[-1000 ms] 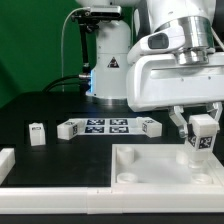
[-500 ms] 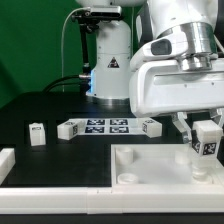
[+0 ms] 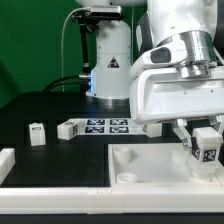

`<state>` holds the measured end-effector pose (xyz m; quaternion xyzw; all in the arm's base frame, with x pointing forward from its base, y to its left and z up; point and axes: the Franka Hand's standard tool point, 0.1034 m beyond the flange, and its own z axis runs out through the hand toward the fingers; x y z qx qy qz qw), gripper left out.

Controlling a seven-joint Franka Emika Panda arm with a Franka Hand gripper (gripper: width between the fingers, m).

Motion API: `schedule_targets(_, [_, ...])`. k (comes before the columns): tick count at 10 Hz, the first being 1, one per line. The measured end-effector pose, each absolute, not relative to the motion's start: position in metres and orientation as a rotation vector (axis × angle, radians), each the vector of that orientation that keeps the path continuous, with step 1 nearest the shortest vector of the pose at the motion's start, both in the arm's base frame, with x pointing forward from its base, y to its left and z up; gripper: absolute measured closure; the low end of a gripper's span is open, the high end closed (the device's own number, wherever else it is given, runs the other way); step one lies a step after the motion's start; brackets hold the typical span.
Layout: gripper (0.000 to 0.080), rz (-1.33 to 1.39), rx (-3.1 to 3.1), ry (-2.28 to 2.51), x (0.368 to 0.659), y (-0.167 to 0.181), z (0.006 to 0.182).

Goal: Assemble one leg

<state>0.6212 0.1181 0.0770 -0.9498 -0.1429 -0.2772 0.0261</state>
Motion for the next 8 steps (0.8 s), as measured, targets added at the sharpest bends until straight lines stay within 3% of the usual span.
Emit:
schedule_targets(6, [0.0507,-0.913,-2.924,-0.437,0.6222,0.1171,0.0769])
schedule_targets(8, [0.0197,-0.913,-2.924,-0.437,0.6222,0.1171,0.0768])
